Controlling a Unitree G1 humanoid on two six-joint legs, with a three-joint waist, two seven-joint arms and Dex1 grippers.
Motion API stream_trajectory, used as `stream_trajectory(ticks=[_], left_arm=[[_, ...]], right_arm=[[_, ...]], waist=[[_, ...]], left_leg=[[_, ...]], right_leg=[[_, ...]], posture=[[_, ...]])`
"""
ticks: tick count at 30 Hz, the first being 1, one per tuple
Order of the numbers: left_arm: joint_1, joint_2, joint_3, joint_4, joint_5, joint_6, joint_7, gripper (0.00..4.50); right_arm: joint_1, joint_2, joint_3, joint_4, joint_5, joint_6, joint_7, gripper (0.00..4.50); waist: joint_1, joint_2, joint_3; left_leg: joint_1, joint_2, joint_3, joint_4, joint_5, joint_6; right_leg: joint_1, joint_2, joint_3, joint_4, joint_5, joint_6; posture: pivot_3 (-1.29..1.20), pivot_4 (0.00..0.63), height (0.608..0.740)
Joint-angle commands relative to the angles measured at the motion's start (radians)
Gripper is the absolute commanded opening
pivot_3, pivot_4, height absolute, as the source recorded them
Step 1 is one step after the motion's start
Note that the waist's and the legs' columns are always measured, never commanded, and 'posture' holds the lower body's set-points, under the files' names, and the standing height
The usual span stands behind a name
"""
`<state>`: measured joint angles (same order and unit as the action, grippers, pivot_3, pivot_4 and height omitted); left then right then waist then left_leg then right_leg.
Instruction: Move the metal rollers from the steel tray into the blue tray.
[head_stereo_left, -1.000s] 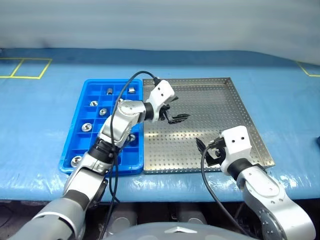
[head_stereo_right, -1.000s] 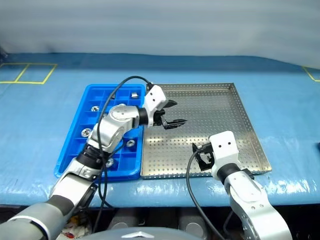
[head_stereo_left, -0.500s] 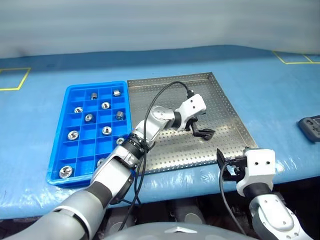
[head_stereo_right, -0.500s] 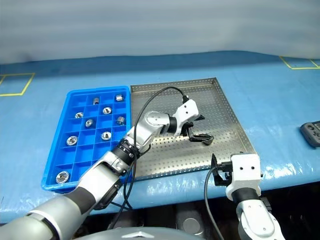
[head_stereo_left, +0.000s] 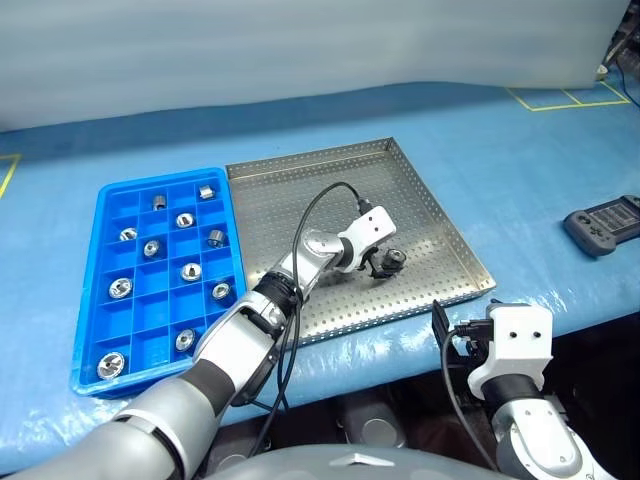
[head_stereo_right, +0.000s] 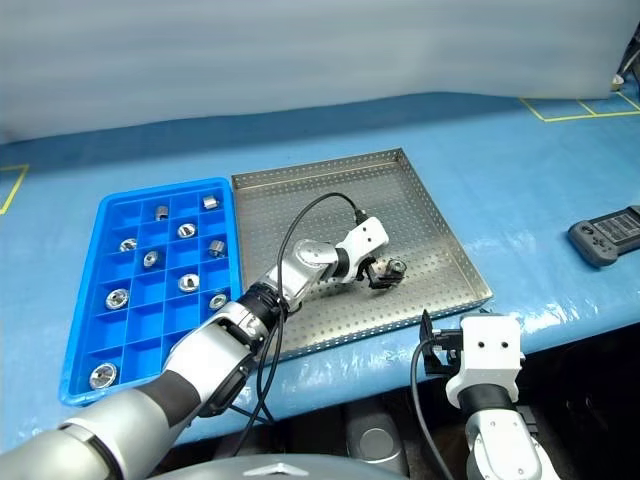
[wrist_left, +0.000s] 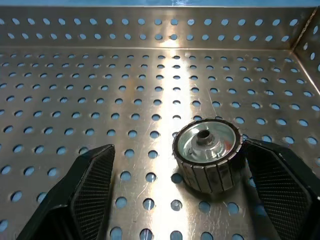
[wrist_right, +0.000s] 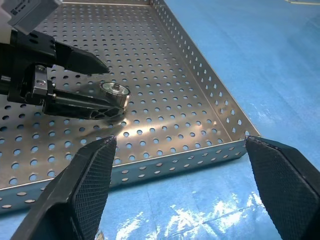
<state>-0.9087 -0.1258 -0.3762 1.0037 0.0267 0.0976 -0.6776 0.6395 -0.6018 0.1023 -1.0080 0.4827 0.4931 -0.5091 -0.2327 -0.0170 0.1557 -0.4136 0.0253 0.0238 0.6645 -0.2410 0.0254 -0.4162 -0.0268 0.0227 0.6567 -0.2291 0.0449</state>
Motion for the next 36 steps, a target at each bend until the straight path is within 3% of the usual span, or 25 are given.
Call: stream_trajectory(ticks=[1, 10, 13, 20, 30, 36], left_arm=[[-0.031, -0.139, 0.023, 0.016, -0.013, -0.042, -0.009, 4.42], [-0.009, -0.170, 0.033, 0.024, -0.033, -0.034, -0.038, 4.42], [0.010, -0.172, 0.029, 0.015, -0.035, -0.019, -0.042, 3.84], [0.037, -0.158, 0.025, -0.009, -0.048, 0.019, -0.057, 1.68], [0.030, -0.100, 0.074, -0.117, -0.103, 0.076, -0.026, 1.66], [0.090, 0.002, 0.113, -0.440, -0.161, 0.201, -0.034, 1.66]], right_arm=[[-0.018, -0.026, 0.002, -0.039, 0.032, -0.024, -0.043, 4.33], [-0.057, -0.065, 0.016, -0.039, 0.086, -0.020, -0.102, 4.33], [-0.069, -0.071, 0.016, -0.039, 0.100, -0.017, -0.116, 4.33], [-0.103, -0.084, 0.012, -0.039, 0.131, 0.008, -0.125, 4.33], [-0.224, -0.101, 0.010, -0.039, 0.182, 0.104, -0.072, 4.33], [-0.388, -0.088, 0.021, -0.034, 0.207, 0.251, 0.050, 4.33]], waist=[[-0.009, 0.000, 0.000], [-0.025, 0.000, 0.000], [-0.026, 0.000, 0.000], [-0.024, 0.000, 0.000], [-0.013, -0.001, 0.000], [0.030, 0.000, 0.000]], left_leg=[[0.000, 0.000, 0.000, 0.000, 0.000, 0.000], [0.000, 0.000, 0.000, -0.001, 0.000, 0.000], [0.000, 0.000, 0.001, -0.001, 0.000, 0.000], [0.000, 0.001, 0.001, -0.001, 0.000, 0.000], [0.000, 0.001, 0.001, -0.001, 0.000, 0.001], [0.001, 0.002, 0.001, -0.001, 0.000, 0.001]], right_leg=[[0.000, 0.000, 0.000, 0.000, 0.000, 0.000], [0.000, 0.000, 0.001, -0.001, 0.003, 0.005], [0.000, 0.000, 0.001, -0.001, 0.003, 0.005], [0.000, 0.000, 0.001, -0.001, 0.003, 0.005], [0.000, 0.000, 0.002, -0.001, 0.004, 0.006], [0.000, 0.000, 0.003, -0.001, 0.004, 0.007]], posture=[[-0.38, 0.150, 0.740], [-0.38, 0.150, 0.740], [-0.37, 0.150, 0.740], [-0.35, 0.150, 0.740], [-0.26, 0.150, 0.740], [-0.16, 0.150, 0.740]])
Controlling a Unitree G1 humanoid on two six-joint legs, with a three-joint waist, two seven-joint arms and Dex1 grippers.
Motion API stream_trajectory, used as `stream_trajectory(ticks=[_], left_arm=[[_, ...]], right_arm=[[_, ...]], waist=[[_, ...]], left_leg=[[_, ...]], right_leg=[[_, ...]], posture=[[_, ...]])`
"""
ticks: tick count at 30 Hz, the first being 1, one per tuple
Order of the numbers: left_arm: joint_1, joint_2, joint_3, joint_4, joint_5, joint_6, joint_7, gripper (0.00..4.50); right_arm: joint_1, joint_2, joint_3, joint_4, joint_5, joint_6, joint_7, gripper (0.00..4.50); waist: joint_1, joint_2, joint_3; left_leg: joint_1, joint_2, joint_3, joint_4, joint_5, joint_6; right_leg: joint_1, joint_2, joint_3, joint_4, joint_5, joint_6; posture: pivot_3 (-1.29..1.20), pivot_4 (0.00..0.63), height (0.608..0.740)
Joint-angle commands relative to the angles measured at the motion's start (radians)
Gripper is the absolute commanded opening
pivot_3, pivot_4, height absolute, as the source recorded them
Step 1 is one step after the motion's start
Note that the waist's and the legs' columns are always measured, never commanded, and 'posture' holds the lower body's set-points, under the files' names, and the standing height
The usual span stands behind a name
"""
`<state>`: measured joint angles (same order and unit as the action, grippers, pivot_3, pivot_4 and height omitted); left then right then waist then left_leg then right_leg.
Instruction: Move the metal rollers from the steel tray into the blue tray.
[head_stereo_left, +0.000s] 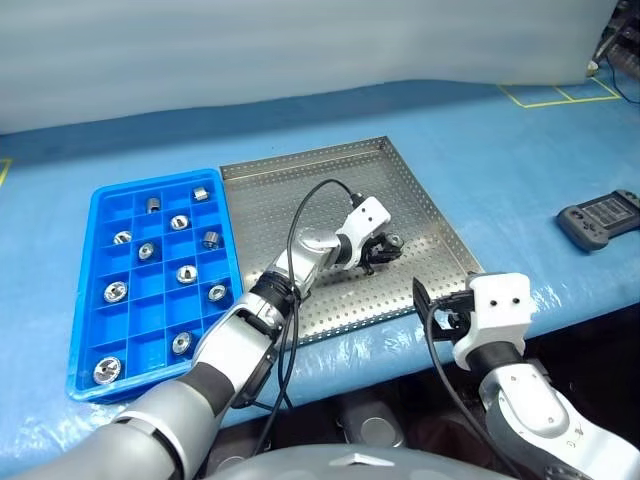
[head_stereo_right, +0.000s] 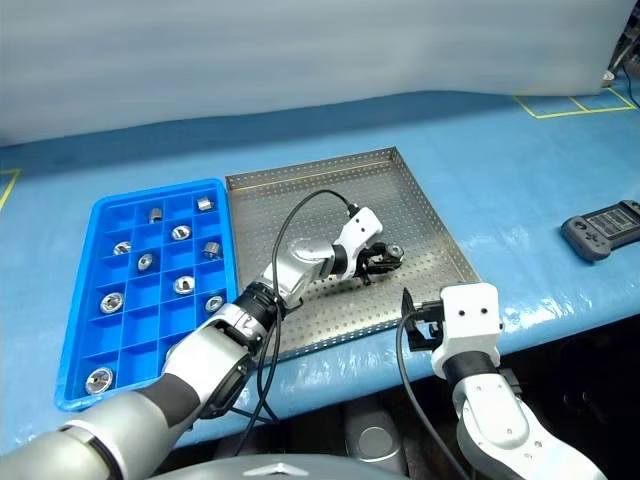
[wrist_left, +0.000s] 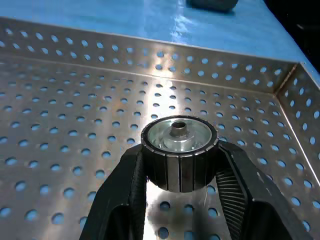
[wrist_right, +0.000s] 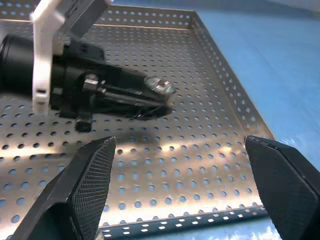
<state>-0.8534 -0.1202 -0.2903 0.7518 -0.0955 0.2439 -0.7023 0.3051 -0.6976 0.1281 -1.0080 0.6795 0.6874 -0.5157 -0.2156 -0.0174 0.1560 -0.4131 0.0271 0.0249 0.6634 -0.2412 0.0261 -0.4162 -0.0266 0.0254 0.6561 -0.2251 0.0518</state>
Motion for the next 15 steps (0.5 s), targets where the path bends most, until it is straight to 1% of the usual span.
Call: stream_trajectory(ticks=[1, 4, 8, 12, 15], left_arm=[[0.055, 0.020, 0.033, -0.264, -0.045, 0.086, -0.006, 1.66], [0.129, 0.110, 0.066, -0.531, -0.072, 0.193, 0.007, 1.66], [0.216, 0.227, 0.117, -0.804, -0.118, 0.330, 0.017, 1.66], [0.302, 0.328, 0.190, -0.978, -0.126, 0.420, 0.078, 1.66], [0.374, 0.390, 0.253, -1.079, -0.142, 0.472, 0.114, 1.66]], right_arm=[[-0.086, 0.011, -0.001, -0.024, 0.011, 0.076, 0.082, 4.33], [-0.203, 0.027, 0.023, 0.025, 0.006, 0.123, 0.169, 4.33], [-0.334, 0.053, 0.067, 0.087, -0.019, 0.167, 0.279, 4.33], [-0.443, 0.079, 0.120, 0.154, -0.059, 0.187, 0.381, 4.33], [-0.500, 0.103, 0.155, 0.196, -0.093, 0.191, 0.448, 4.33]], waist=[[0.021, 0.000, 0.000], [0.060, 0.001, 0.000], [0.121, 0.001, 0.000], [0.190, 0.001, 0.000], [0.229, 0.001, 0.000]], left_leg=[[0.000, 0.000, 0.000, 0.000, 0.000, 0.000], [0.001, 0.000, 0.000, -0.001, 0.000, 0.000], [0.003, 0.001, 0.001, -0.001, 0.000, 0.000], [0.002, 0.002, 0.000, 0.000, 0.000, 0.000], [-0.001, 0.001, -0.001, 0.001, 0.000, 0.001]], right_leg=[[0.000, 0.000, 0.000, 0.000, 0.000, 0.000], [-0.001, 0.001, 0.001, 0.001, 0.000, 0.000], [-0.001, 0.003, 0.001, 0.004, 0.000, -0.001], [-0.001, 0.002, 0.000, 0.003, 0.000, -0.002], [-0.001, -0.001, -0.001, 0.001, 0.000, -0.001]], posture=[[-0.12, 0.150, 0.740], [-0.04, 0.150, 0.740], [0.03, 0.150, 0.740], [0.10, 0.150, 0.740], [0.16, 0.150, 0.740]])
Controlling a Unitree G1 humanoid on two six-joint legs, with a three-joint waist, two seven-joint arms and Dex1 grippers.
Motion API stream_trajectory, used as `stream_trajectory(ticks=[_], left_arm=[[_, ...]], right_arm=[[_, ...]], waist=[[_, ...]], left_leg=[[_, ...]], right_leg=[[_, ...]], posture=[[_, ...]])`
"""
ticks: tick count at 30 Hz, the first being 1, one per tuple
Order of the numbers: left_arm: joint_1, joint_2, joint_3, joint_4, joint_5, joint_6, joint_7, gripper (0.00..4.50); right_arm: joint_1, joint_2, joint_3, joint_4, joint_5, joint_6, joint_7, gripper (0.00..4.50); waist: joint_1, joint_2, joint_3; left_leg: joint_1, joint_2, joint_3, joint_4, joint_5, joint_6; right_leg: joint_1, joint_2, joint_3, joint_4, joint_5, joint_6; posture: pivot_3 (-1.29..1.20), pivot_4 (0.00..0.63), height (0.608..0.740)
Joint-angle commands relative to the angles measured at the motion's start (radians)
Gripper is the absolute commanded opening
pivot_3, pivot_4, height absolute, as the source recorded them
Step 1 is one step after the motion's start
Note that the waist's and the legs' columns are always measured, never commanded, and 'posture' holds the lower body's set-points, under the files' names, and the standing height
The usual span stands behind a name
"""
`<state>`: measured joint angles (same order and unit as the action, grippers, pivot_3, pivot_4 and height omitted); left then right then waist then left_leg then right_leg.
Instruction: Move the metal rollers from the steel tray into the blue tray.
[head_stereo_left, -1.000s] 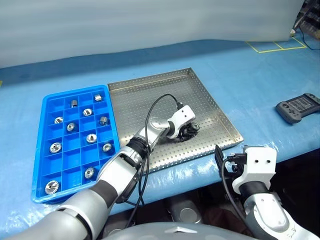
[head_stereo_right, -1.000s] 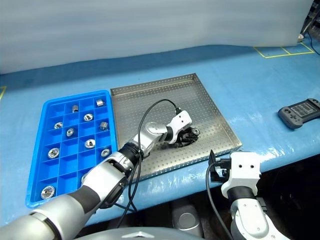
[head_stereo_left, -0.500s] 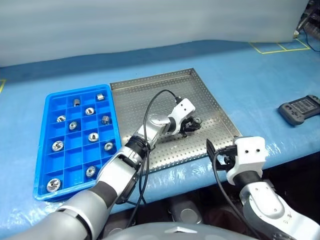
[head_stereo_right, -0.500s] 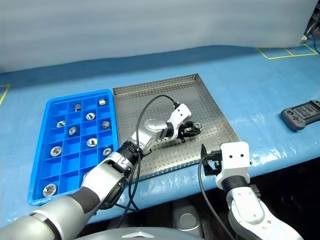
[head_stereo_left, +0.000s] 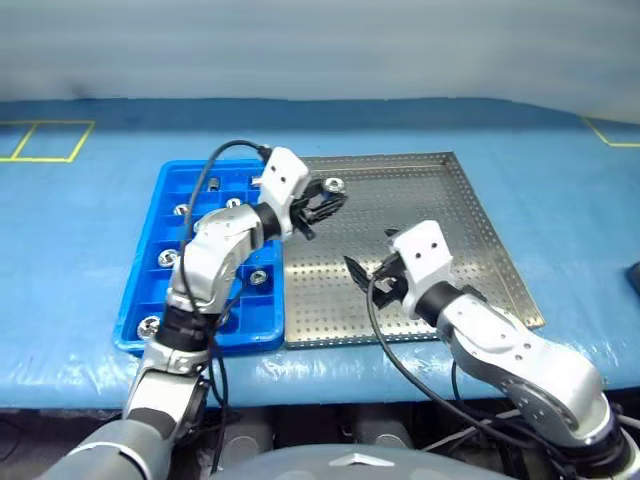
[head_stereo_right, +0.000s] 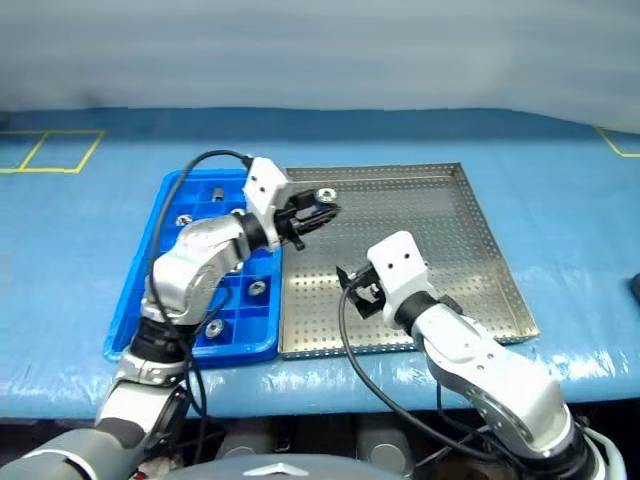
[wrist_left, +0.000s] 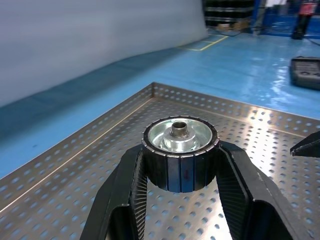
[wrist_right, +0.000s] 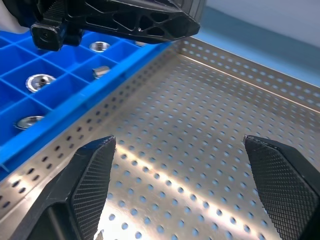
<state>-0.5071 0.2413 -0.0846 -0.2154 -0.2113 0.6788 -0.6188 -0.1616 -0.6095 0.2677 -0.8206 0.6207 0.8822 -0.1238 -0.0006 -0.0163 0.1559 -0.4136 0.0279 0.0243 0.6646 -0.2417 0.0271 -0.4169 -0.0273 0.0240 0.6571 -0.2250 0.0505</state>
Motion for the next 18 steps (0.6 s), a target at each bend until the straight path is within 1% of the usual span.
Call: stream_trajectory(ticks=[1, 5, 9, 13, 18], left_arm=[[0.048, 0.048, 0.055, -0.135, -0.023, 0.043, 0.039, 1.66], [0.157, 0.126, 0.104, -0.221, -0.008, 0.075, 0.079, 1.66], [0.246, 0.174, 0.136, -0.257, 0.006, 0.096, 0.121, 1.66], [0.348, 0.203, 0.177, -0.291, 0.012, 0.122, 0.167, 1.66], [0.420, 0.201, 0.218, -0.331, -0.010, 0.160, 0.204, 1.66]], right_arm=[[-0.044, 0.022, 0.022, 0.018, -0.045, -0.003, 0.073, 4.33], [-0.094, 0.053, 0.056, 0.067, -0.091, -0.009, 0.148, 4.33], [-0.123, 0.084, 0.080, 0.115, -0.135, -0.015, 0.207, 4.33], [-0.148, 0.116, 0.110, 0.155, -0.179, -0.021, 0.261, 4.33], [-0.148, 0.151, 0.122, 0.175, -0.215, -0.025, 0.310, 4.33]], waist=[[0.021, -0.001, 0.000], [0.052, -0.001, 0.001], [0.065, -0.001, 0.001], [0.072, -0.001, 0.001], [0.087, -0.002, 0.001]], left_leg=[[-0.001, 0.000, 0.000, 0.001, -0.001, 0.001], [-0.002, -0.001, -0.001, 0.001, -0.001, 0.002], [-0.001, 0.000, -0.002, 0.001, -0.001, 0.002], [-0.001, 0.000, -0.002, 0.001, -0.001, 0.001], [-0.001, 0.000, -0.004, 0.001, -0.001, 0.001]], right_leg=[[0.000, -0.001, 0.000, -0.001, 0.000, 0.000], [0.001, -0.002, -0.002, -0.002, 0.002, -0.003], [0.001, -0.002, -0.003, -0.002, 0.002, -0.004], [0.001, -0.001, -0.005, -0.001, 0.000, -0.005], [0.001, -0.002, -0.006, 0.000, 0.000, -0.006]], posture=[[0.18, 0.150, 0.740], [0.23, 0.150, 0.740], [0.25, 0.150, 0.740], [0.26, 0.150, 0.740], [0.28, 0.150, 0.740]])
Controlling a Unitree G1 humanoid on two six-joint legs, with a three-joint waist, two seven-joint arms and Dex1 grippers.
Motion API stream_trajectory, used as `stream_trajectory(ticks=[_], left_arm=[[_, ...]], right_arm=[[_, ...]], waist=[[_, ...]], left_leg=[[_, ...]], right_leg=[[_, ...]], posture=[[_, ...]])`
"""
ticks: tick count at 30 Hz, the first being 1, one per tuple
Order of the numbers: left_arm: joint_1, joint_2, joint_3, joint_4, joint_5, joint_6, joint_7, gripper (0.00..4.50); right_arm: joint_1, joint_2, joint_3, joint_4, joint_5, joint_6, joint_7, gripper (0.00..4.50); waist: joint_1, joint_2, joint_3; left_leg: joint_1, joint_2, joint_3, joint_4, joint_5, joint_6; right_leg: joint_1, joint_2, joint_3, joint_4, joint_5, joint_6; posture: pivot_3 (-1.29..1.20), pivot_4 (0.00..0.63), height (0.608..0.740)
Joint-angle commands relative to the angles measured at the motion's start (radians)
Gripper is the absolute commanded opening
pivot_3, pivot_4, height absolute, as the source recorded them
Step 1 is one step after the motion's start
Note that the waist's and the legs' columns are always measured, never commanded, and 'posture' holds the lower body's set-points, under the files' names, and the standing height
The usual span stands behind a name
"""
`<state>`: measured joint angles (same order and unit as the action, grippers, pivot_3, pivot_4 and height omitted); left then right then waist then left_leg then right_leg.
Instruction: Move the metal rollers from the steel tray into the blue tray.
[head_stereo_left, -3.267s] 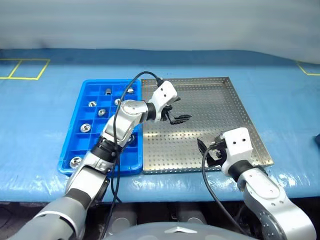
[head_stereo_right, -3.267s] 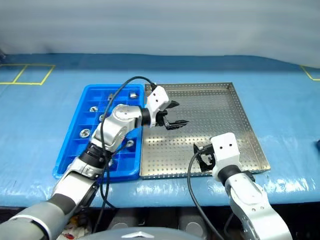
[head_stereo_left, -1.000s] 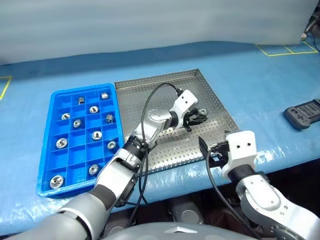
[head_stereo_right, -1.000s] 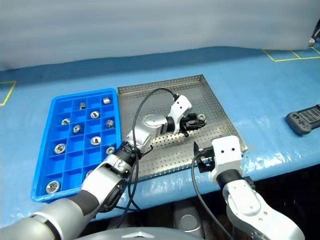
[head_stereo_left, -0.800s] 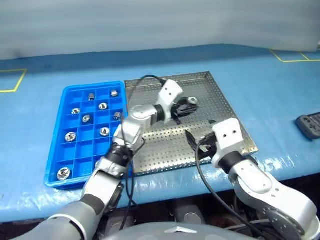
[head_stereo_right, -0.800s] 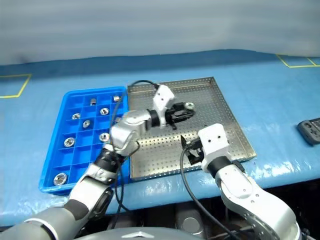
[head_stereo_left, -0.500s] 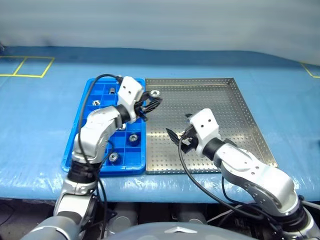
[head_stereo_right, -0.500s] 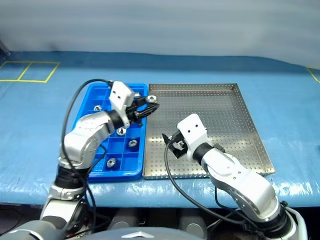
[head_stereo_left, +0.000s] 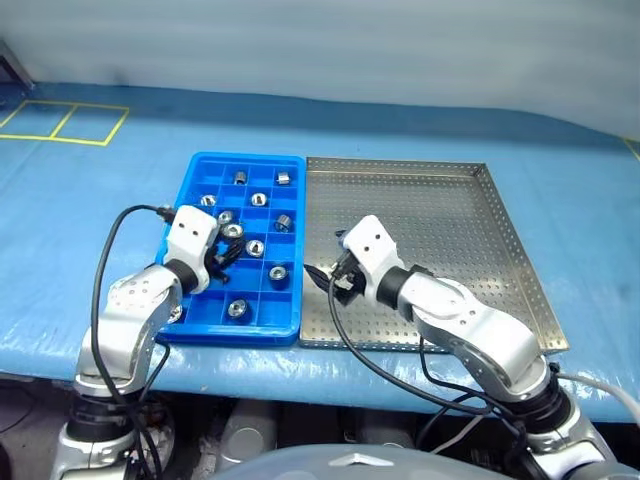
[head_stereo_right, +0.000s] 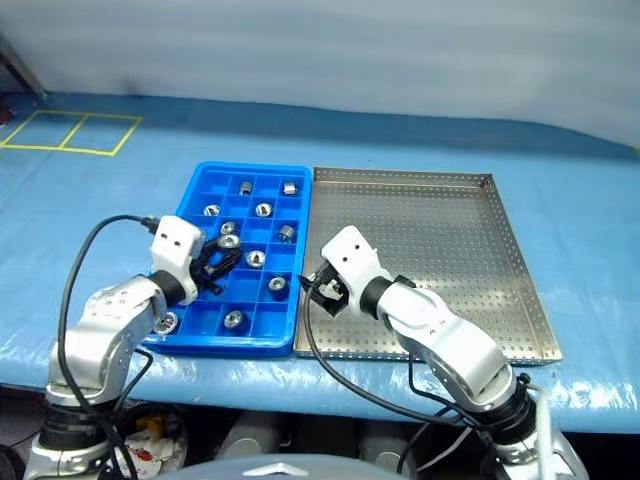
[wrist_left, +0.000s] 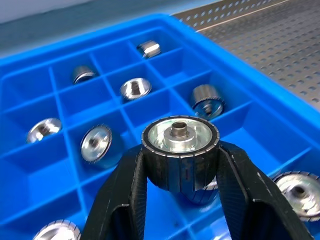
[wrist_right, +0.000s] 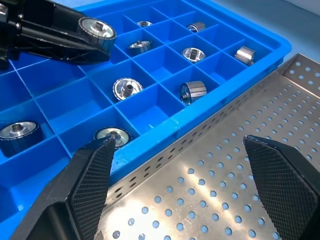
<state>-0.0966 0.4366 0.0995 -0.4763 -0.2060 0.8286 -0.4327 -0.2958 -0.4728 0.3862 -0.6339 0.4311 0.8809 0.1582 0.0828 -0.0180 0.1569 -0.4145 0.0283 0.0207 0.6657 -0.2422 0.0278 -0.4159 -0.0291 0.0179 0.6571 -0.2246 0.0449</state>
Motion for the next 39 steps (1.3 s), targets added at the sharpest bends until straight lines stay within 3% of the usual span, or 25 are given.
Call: stream_trajectory(ticks=[1, 6, 19, 27, 28, 34, 39], left_arm=[[0.019, 0.002, 0.041, -0.073, -0.021, 0.016, 0.023, 1.66], [0.044, -0.002, 0.055, -0.082, -0.035, 0.033, 0.042, 1.66], [0.096, 0.012, 0.036, -0.110, -0.088, 0.132, 0.047, 1.66], [0.089, 0.011, 0.087, -0.139, -0.158, 0.139, 0.031, 4.31], [0.084, 0.008, 0.098, -0.144, -0.177, 0.131, 0.021, 4.47], [0.009, -0.011, 0.154, -0.143, -0.270, 0.058, -0.014, 4.47], [-0.047, 0.017, 0.099, -0.091, -0.264, 0.006, -0.045, 4.47]], right_arm=[[-0.014, 0.018, 0.010, -0.009, -0.030, -0.032, 0.046, 4.33], [-0.013, 0.027, 0.042, -0.009, -0.055, -0.064, 0.125, 4.33], [0.007, 0.062, 0.047, -0.016, -0.119, -0.053, 0.170, 4.33], [0.021, 0.073, 0.040, -0.036, -0.137, -0.037, 0.172, 4.33], [0.023, 0.074, 0.038, -0.040, -0.139, -0.034, 0.172, 4.33], [0.052, 0.066, 0.004, -0.101, -0.146, -0.006, 0.159, 4.33], [0.114, 0.044, -0.056, -0.163, -0.158, 0.031, 0.134, 4.33]], waist=[[0.006, 0.000, 0.000], [0.013, 0.000, 0.000], [0.012, 0.000, 0.000], [0.011, 0.000, 0.000], [0.011, 0.000, 0.000], [0.012, 0.000, 0.000], [0.002, 0.000, 0.000]], left_leg=[[0.000, 0.000, 0.000, 0.000, 0.000, 0.000], [0.000, 0.000, 0.000, 0.000, 0.000, 0.000], [0.000, 0.000, -0.001, -0.001, 0.000, -0.001], [0.001, 0.000, -0.001, -0.001, 0.001, -0.001], [0.001, 0.000, -0.002, -0.001, 0.001, -0.002], [0.000, 0.000, -0.003, -0.001, 0.001, -0.002], [0.000, -0.001, -0.002, -0.002, 0.001, -0.002]], right_leg=[[0.000, 0.000, 0.000, 0.000, 0.000, 0.000], [0.000, -0.001, -0.001, 0.000, -0.003, -0.005], [0.000, -0.001, -0.002, 0.000, -0.004, -0.006], [0.000, -0.001, -0.002, 0.001, -0.005, -0.007], [0.000, -0.001, -0.002, 0.001, -0.005, -0.008], [0.000, -0.002, -0.003, 0.001, -0.006, -0.008], [0.000, -0.003, -0.003, 0.000, -0.005, -0.009]], posture=[[0.28, 0.150, 0.740], [0.29, 0.150, 0.740], [0.27, 0.150, 0.740], [0.26, 0.150, 0.740], [0.26, 0.150, 0.740], [0.21, 0.150, 0.740], [0.17, 0.150, 0.740]])
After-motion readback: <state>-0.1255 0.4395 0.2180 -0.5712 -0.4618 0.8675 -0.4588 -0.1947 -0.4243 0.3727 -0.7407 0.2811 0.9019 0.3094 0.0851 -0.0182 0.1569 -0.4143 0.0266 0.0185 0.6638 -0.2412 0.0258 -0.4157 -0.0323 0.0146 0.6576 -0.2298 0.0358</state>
